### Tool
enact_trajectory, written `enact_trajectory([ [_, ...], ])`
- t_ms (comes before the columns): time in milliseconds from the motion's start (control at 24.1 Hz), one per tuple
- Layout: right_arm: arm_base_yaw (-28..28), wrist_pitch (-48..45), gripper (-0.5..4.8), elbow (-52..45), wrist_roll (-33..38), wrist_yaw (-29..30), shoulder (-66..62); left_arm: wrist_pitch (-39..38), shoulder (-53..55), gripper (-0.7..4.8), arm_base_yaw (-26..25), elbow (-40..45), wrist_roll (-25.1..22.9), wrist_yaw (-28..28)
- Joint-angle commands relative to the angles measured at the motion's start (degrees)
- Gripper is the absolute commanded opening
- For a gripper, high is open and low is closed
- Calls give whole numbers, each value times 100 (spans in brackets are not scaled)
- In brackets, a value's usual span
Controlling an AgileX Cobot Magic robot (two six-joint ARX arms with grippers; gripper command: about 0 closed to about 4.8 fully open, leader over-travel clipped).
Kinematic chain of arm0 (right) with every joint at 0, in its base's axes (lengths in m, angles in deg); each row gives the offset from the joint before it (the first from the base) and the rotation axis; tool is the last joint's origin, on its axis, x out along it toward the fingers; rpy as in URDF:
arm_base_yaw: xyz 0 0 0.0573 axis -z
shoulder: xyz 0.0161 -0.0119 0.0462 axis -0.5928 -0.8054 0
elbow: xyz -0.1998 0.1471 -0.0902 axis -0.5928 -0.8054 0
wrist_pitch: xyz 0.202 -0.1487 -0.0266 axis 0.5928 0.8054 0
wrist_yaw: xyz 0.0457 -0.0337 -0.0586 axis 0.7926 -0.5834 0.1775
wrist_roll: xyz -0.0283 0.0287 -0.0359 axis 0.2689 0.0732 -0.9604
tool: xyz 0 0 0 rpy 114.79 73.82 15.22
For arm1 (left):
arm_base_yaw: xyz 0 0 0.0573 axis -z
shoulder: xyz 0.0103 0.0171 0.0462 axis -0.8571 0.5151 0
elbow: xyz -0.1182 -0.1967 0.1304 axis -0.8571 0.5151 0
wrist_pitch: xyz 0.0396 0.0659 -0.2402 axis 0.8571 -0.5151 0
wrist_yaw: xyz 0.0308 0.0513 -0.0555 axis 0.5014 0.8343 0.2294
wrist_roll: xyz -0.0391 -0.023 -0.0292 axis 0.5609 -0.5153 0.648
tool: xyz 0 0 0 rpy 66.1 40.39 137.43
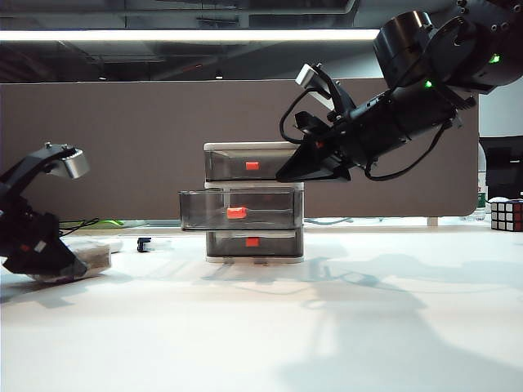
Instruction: Open the second layer of the drawer on the table, pick up a pack of napkins on the table and put it in, and finally close the drawer.
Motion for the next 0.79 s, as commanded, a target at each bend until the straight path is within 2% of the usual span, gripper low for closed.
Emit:
enact_trajectory([
  [41,-11,-61,-4,35,-4,15,17,15,-439,214,109,-7,20,-127],
  [249,-11,-63,-5,35,-4,15,17,9,-1364,215,413,-118,-2,-201],
  [290,-11,-63,-5,35,-4,15,20,-44,-1563,215,608,-297,0,-280],
  [373,-11,-63,-5,37,-4,15,22,-155,-1587,216,785,-527,-2,-343],
  [539,4,-50,-5,37,0,13,120,-859,-1438,220,1187,-1202,-197,-372],
  [622,33,-39,-5,37,0,13,229,-1108,-1325,220,1333,-1478,-350,-485],
  [787,142,-31,-4,37,-2,-31,505,-1335,-960,224,1491,-1919,-365,-730],
])
